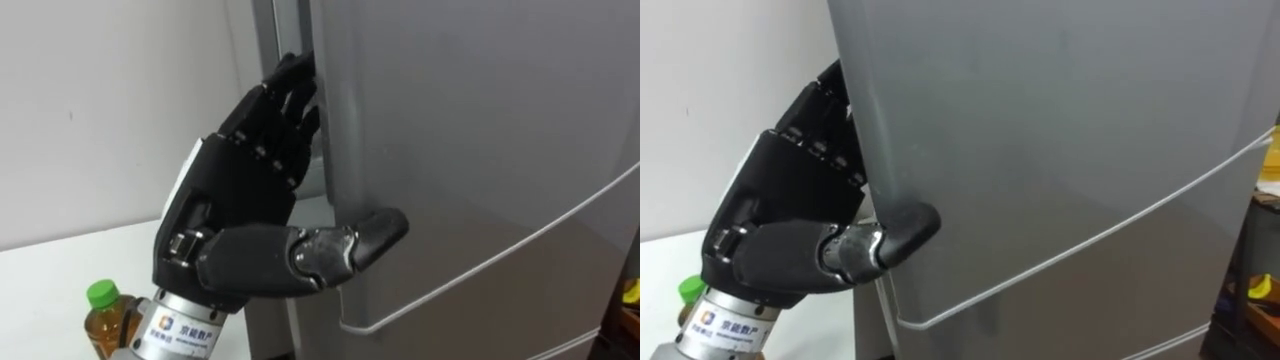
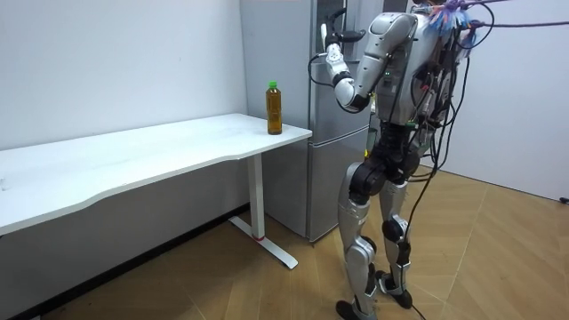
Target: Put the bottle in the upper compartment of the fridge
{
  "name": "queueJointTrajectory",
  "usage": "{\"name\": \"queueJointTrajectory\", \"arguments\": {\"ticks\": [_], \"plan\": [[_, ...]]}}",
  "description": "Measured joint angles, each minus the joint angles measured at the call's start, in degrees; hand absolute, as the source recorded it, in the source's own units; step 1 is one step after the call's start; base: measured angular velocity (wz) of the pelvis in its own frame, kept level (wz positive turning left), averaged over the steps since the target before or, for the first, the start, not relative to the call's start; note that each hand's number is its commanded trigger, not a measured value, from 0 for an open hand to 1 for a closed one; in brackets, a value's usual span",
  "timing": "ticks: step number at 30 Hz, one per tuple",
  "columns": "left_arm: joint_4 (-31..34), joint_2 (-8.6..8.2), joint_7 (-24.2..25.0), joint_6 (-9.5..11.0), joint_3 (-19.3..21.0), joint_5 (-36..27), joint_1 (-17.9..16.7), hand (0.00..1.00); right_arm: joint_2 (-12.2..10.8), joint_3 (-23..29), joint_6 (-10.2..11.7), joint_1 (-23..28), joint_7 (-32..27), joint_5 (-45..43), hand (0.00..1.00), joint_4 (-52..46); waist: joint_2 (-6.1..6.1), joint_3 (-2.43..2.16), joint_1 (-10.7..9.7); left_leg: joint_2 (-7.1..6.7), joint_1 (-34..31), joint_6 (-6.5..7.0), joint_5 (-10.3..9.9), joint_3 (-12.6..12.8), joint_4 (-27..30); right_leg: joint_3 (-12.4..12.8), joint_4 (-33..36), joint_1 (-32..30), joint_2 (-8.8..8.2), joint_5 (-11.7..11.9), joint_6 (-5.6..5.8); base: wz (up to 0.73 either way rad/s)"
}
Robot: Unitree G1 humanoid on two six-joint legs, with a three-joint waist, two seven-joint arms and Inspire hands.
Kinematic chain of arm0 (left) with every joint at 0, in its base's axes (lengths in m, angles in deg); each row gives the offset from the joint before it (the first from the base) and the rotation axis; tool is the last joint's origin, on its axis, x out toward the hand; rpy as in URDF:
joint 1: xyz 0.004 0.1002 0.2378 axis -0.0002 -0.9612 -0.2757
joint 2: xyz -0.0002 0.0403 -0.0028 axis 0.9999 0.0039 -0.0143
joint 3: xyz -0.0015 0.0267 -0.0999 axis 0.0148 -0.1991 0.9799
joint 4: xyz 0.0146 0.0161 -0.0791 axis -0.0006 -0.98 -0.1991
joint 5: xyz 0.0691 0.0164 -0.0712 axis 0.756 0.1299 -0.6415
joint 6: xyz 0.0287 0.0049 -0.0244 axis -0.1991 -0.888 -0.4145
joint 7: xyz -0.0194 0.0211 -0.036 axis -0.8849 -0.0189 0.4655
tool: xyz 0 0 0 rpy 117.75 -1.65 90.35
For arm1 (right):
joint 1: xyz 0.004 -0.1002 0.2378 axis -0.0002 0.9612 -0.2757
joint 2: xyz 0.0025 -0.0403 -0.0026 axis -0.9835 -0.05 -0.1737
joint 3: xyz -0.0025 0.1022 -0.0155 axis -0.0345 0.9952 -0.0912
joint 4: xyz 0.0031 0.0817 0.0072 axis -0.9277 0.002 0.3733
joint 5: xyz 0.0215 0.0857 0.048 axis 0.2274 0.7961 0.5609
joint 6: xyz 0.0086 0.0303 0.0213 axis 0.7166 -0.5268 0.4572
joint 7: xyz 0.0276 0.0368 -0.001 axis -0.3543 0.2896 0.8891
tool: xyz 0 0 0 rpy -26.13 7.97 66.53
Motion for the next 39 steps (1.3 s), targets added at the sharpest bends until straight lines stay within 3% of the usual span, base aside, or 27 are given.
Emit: {"name": "queueJointTrajectory", "arguments": {"ticks": [8,18,28,36,39], "plan": [[-0.63,-0.18,0.00,0.24,-1.61,-1.63,0.00,0.00,0.81,0.00,-0.54,-0.33,0.53,0.39,0.00,0.07,0.98,0.14,-0.21,0.01,-0.49,0.21,0.07,-0.05,0.23,-0.11,-0.04,-0.13,-0.01,0.58,0.07,0.01],[-1.39,-2.00,2.25,1.23,-4.59,-2.26,0.00,0.00,0.81,0.01,-0.60,-0.42,0.52,0.45,0.00,0.04,0.85,0.31,-0.64,0.07,-0.56,0.51,0.19,0.49,-0.26,0.24,-0.01,-0.39,0.00,1.02,0.06,0.00],[-1.40,-2.28,2.55,2.37,-5.78,-2.45,0.00,0.00,0.94,-0.02,-0.64,-1.06,0.50,1.35,0.00,0.27,0.99,0.26,-1.77,0.23,-0.92,1.07,0.10,3.28,0.00,2.93,-0.06,-1.61,-0.04,2.13,0.44,-0.13],[-1.41,-2.03,6.45,2.23,-7.34,-2.46,0.12,0.00,1.16,0.03,-1.07,-1.46,0.49,1.36,0.00,0.14,1.64,0.41,-2.89,0.34,-0.95,1.33,-0.04,5.00,-0.49,4.79,-0.05,-2.65,0.03,2.83,0.57,-0.12],[-1.46,-1.44,7.50,0.52,-9.18,-2.59,0.48,0.00,1.44,0.01,-0.97,-1.48,0.48,1.61,0.00,0.03,2.21,0.36,-3.51,0.29,-0.63,1.42,0.02,5.47,-0.97,5.17,-0.05,-2.88,0.03,2.94,0.59,-0.09]]}}
